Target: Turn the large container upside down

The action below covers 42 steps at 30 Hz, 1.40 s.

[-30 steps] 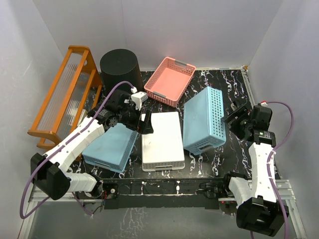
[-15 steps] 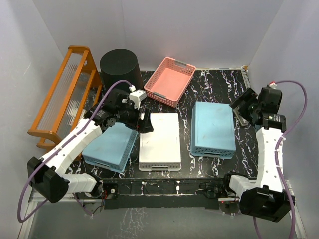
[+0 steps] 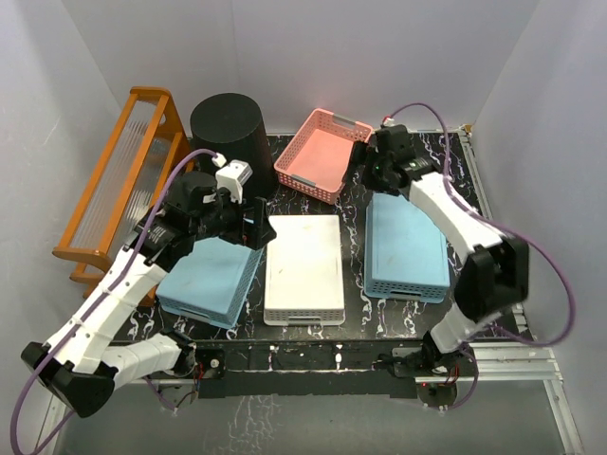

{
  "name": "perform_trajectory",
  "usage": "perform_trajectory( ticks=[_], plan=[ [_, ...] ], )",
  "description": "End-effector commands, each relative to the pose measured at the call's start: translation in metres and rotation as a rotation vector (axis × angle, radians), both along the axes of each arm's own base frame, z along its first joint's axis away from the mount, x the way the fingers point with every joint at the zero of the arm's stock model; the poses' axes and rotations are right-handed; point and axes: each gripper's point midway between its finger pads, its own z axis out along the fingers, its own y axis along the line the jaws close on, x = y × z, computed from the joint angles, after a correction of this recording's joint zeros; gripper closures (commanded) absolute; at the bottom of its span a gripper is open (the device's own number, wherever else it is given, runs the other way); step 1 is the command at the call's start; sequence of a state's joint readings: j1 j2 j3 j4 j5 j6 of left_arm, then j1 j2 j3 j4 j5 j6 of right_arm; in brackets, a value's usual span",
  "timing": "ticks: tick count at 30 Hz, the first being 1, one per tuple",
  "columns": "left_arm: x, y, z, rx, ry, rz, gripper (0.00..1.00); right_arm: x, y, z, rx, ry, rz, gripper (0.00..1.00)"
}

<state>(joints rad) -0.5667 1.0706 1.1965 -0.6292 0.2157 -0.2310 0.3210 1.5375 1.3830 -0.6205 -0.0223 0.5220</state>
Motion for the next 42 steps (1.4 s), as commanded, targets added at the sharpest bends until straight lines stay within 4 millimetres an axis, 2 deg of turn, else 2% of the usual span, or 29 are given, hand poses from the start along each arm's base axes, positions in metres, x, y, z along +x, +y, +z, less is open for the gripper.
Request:
perform_trajectory(
  ticks=[1,3,6,12,18,23,28,31,33,36,38,41,42],
  plan=[
    [0.0,0.008,0.009,-0.024,-0.017,0.071,0.01,0.069,-0.016,0.01,-0.128,-0.105,-0.076,0.02],
    [0.001,0.01,0.014,-0.011,-0.018,0.074,0.01,0.084,-0.013,-0.022,-0.17,-0.036,-0.062,0.02],
    [0.004,0.015,0.018,0.023,-0.025,0.089,0.01,0.091,-0.015,-0.046,-0.205,0.005,-0.057,0.02],
    [0.003,0.017,0.019,0.027,-0.023,0.09,0.01,0.097,-0.043,-0.075,-0.217,0.065,-0.111,0.02],
    [0.002,0.015,0.014,0.019,-0.014,0.086,0.01,0.082,-0.047,-0.087,-0.199,0.102,-0.085,0.02],
    [0.002,0.013,0.007,0.025,0.002,0.082,0.01,0.056,-0.051,-0.098,-0.207,0.157,-0.059,0.02],
    [0.003,0.011,0.003,0.009,0.008,0.089,0.01,0.024,-0.045,-0.095,-0.141,0.177,-0.037,0.02],
    [0.002,0.012,-0.001,0.005,0.013,0.101,0.01,0.01,-0.041,-0.083,-0.1,0.167,-0.028,0.02],
    [0.002,0.014,-0.002,0.005,0.011,0.108,0.01,0.009,-0.042,-0.071,-0.091,0.138,-0.04,0.02],
    [0.005,0.019,0.001,-0.002,-0.004,0.159,0.01,0.022,-0.037,-0.038,-0.058,0.049,-0.05,0.02],
    [0.008,0.025,0.007,-0.022,-0.027,0.211,0.01,0.038,-0.033,-0.017,-0.032,-0.008,-0.066,0.02],
    [0.009,0.036,0.006,-0.014,-0.036,0.278,0.01,0.067,-0.027,-0.009,-0.006,-0.046,-0.098,0.02],
    [0.008,0.04,0.003,0.0,-0.027,0.301,0.01,0.079,-0.027,-0.013,-0.012,-0.031,-0.11,0.02]
  ],
)
